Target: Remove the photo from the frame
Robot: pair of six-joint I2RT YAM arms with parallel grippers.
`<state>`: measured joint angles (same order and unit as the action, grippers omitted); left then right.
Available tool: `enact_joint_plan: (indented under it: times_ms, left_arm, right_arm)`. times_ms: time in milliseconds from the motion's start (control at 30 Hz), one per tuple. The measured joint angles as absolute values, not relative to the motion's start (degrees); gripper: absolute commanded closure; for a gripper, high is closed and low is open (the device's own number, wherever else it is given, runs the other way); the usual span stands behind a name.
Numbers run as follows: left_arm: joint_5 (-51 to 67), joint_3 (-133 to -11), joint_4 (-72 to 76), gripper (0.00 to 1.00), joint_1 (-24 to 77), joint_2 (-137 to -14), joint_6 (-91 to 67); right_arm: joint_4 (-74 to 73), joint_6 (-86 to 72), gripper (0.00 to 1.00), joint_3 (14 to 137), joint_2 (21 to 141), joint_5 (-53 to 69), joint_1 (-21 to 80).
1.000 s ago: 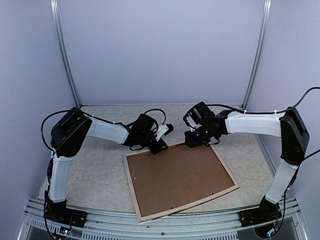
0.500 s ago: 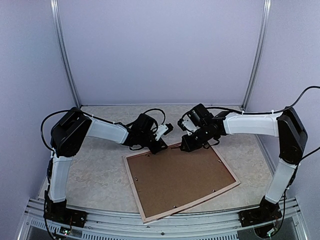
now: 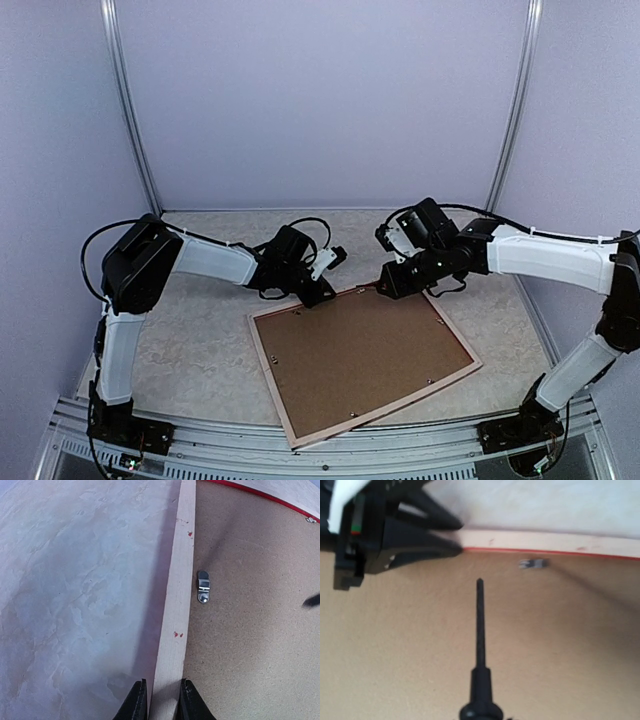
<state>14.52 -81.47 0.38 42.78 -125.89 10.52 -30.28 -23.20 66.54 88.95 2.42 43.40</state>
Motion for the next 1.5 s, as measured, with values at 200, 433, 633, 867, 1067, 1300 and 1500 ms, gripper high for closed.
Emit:
enact_joint_plan:
  times_ms: [200,433,633,867,1067,1300,1500]
  left_arm:
    - [14.98,-81.8,-0.01,0.78,42.78,-126.06,10.11]
    - [16.27,-80.77,2.98,0.78,42.94,-126.17,9.28]
    - [16.19,-81.06,2.98,0.78,43.53,-126.37,9.3]
    - [14.02,-79.68,4.12,0.78,44.36,-125.67,9.43]
    - [8.95,-78.24,4.49,0.78,46.78,-124.55,10.59]
    - [6.15,-76.75,5.8,0.78,47.37,-123.79,11.44]
    - [5.85,-76.42,5.37,0.77,47.48,-123.24,11.57]
  right_arm:
    - [-30.39,-26.37,1.0,61.84,80.25,-2.57,43.4]
    - [-32.8,-28.16,1.0,61.87,79.81,-6.31,43.4]
    - [-33.95,-29.8,1.0,62.19,79.42,-7.09,43.4]
    - [-34.76,-32.53,1.0,62.41,76.86,-6.68,43.4]
    - [-35.77,-35.75,1.0,62.63,73.87,-6.15,43.4]
    - [-36.4,-39.57,1.0,62.52,69.01,-5.58,43.4]
    - [-36.51,-42.19,1.0,60.71,67.81,-4.95,43.4]
